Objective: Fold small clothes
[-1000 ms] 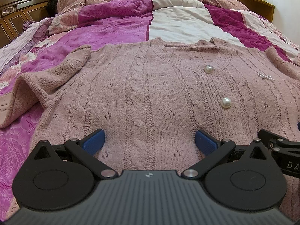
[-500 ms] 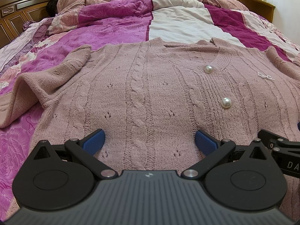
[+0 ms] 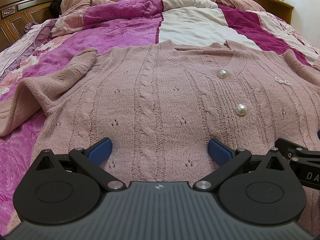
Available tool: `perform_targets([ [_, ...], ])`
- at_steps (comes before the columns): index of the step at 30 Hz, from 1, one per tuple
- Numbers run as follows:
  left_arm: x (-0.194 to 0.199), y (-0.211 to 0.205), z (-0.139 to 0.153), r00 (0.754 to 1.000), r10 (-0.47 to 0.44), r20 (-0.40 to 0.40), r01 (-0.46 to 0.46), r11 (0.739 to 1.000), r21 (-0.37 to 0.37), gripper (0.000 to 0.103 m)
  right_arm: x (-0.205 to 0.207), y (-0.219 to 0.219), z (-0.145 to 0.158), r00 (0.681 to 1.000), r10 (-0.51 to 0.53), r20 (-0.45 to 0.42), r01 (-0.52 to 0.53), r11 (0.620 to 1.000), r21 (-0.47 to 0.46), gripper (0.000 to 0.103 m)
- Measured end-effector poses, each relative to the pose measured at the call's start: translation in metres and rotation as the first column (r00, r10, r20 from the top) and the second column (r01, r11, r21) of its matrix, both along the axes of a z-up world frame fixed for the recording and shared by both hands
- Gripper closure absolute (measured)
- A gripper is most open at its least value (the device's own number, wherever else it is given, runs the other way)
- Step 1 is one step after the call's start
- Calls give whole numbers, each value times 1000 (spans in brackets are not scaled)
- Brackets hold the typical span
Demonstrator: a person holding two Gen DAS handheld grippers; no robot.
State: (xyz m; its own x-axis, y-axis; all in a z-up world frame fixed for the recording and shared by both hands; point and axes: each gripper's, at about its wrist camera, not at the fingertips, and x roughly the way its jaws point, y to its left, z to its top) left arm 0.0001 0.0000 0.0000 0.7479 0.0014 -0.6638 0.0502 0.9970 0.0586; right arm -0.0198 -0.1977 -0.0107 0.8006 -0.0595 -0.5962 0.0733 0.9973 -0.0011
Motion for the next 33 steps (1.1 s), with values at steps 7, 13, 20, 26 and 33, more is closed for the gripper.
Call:
perform_targets([
  [7,0,0,0,1000,0,0,0,1000,0,0,0,0,0,1000,0,0,0,1000,0,0],
  [13,0,0,0,1000,0,1,0,1000,0,0,1,0,0,1000,-1,-3,1,1000,4,0],
  [20,0,0,0,1000,0,-1,0,1000,0,0,2,-1,0,1000,-2,-10,2,1000,14,0],
  [26,3,1,0,1000,-8,-16,8,1000,-3,0,4,-2,2,1000,2,-18,-1,1000,31,0],
  [33,8,4,16,998,-3,-62,2,1000,-15,0,3,-12,23,999,43,-12,-42,996,76,0],
])
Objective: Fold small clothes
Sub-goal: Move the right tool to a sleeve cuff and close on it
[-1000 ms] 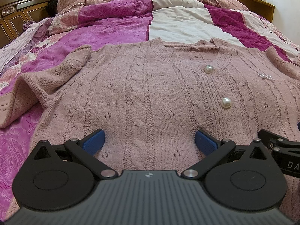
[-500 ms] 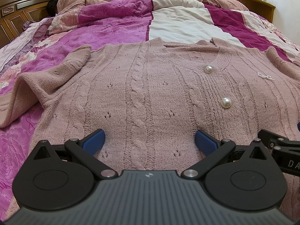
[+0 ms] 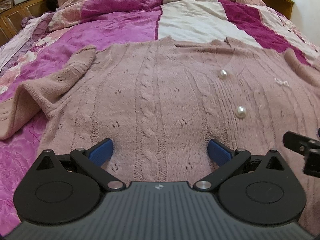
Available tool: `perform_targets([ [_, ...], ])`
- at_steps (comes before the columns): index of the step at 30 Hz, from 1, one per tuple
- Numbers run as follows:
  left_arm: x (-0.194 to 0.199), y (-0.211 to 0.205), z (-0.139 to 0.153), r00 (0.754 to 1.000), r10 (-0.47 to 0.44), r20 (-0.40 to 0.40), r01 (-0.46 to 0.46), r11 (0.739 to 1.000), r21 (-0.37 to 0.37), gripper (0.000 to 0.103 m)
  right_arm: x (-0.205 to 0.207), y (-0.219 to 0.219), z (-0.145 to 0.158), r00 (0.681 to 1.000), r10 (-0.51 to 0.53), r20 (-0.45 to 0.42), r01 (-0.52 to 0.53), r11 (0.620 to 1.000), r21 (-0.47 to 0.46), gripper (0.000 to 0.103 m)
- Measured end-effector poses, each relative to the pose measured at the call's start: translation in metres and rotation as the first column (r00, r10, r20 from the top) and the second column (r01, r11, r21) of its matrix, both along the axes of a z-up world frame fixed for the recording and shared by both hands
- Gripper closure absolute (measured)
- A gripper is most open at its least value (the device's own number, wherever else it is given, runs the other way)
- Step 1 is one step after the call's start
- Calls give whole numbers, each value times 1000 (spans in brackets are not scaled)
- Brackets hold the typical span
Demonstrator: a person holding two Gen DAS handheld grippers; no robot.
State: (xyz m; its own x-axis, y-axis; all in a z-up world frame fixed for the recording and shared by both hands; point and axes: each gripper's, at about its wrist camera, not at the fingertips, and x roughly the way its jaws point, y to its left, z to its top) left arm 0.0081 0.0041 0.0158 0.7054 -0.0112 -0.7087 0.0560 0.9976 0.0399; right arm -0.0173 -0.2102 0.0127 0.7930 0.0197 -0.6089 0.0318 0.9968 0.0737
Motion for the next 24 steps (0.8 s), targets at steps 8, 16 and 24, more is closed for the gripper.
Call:
perform_targets([
  [8,2,-1,26,1000,1,10,-1,1000,-14,0,2,-37,45,997,25,68,-28,999,33,0],
  [16,14,-1,36,1000,23,-7,-23,999,-41,0,37,-100,72,985,-85,149,101,990,-101,0],
  [24,26,7,35,997,75,-32,-76,996,-47,0,84,-161,69,963,-214,166,237,963,-131,0],
])
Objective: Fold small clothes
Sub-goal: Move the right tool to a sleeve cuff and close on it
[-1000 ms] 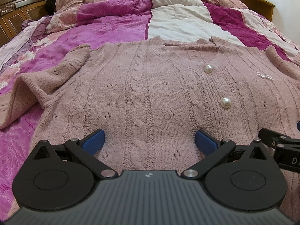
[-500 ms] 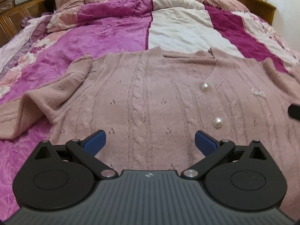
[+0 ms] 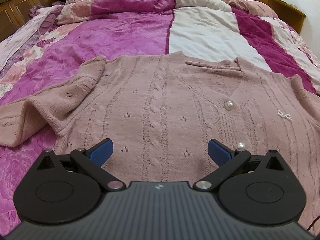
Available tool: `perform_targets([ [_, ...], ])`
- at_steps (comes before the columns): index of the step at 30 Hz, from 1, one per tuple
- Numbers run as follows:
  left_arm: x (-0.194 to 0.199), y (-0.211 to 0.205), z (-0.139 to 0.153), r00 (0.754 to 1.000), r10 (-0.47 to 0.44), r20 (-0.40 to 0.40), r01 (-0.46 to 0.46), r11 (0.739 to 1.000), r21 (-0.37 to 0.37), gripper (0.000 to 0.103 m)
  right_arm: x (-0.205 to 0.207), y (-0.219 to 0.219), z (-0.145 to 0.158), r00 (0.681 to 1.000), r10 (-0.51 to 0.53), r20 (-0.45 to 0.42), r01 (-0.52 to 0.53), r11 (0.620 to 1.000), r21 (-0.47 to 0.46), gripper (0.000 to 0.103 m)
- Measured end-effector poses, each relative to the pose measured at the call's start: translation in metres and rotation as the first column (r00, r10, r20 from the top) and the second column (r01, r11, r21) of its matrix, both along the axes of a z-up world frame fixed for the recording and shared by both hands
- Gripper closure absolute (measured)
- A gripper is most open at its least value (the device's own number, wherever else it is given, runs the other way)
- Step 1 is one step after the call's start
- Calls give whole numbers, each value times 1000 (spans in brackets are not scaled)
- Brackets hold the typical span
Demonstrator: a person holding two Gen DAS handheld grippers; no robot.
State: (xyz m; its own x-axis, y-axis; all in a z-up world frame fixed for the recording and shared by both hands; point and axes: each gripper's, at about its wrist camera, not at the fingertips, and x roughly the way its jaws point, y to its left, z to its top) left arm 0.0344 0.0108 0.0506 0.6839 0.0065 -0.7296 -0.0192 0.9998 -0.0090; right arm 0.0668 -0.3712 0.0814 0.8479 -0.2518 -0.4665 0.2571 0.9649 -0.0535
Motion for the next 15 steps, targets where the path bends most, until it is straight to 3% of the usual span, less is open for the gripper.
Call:
perform_targets([
  [4,5,-1,-5,1000,12,-9,-11,1000,16,0,19,-19,-7,999,-38,-6,38,999,-18,1],
  [9,13,-1,-16,999,27,-47,-26,1000,9,0,38,-38,-20,996,-71,-45,69,996,-55,9],
  [15,19,-4,-26,998,30,-56,-28,999,33,0,53,-55,-40,987,-116,-108,112,993,-40,25],
])
